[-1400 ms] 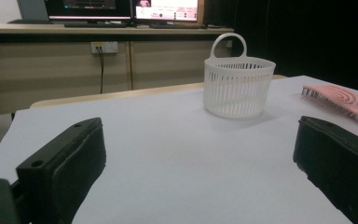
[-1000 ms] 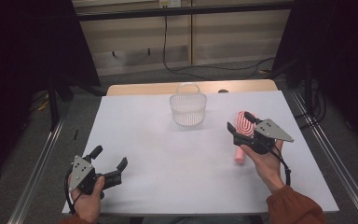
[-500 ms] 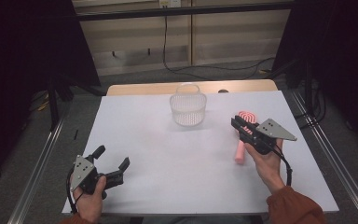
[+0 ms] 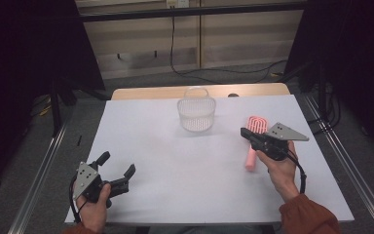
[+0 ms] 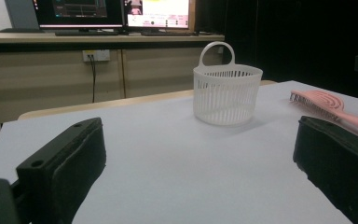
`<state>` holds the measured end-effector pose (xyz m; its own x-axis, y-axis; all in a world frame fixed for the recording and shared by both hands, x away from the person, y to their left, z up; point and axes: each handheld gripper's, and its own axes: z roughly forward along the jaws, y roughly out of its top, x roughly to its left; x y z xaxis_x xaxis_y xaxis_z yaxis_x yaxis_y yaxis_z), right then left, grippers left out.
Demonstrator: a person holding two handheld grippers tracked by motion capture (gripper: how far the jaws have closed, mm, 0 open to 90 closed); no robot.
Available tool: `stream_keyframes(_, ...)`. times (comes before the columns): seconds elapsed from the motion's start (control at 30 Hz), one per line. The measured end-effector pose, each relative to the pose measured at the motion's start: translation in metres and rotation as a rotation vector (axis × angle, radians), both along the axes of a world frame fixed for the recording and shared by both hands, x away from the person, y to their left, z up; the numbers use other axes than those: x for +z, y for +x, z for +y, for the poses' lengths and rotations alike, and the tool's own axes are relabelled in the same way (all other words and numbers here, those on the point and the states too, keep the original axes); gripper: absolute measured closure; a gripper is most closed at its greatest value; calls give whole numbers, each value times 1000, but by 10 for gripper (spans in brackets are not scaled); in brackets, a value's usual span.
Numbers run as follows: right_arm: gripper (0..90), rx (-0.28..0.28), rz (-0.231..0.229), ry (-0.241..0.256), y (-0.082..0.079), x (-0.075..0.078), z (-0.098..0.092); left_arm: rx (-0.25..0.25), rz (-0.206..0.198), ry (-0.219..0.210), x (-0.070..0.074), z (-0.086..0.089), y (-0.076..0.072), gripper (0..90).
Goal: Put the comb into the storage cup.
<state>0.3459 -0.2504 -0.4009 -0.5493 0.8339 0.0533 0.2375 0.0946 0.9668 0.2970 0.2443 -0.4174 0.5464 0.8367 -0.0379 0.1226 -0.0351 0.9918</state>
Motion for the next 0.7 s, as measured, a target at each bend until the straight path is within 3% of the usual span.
stream_keyframes(0.2,900,6,63,-28,1,-1,-1,-3,1,-2,0,-1,0,24)
stream_keyframes(0.3,900,25,134,-51,3,1,2,-2,1,-1,0,0,0,24)
stream_keyframes(0.37,900,32,142,-59,3,2,2,-3,1,0,0,0,0,24)
stream_keyframes(0.43,900,42,185,-79,3,5,2,0,1,-5,0,0,0,24)
stream_keyframes(0.63,900,49,296,-87,5,2,3,3,1,-5,0,2,0,24)
stream_keyframes(0.7,900,50,320,-63,5,1,3,0,4,-8,0,2,0,24)
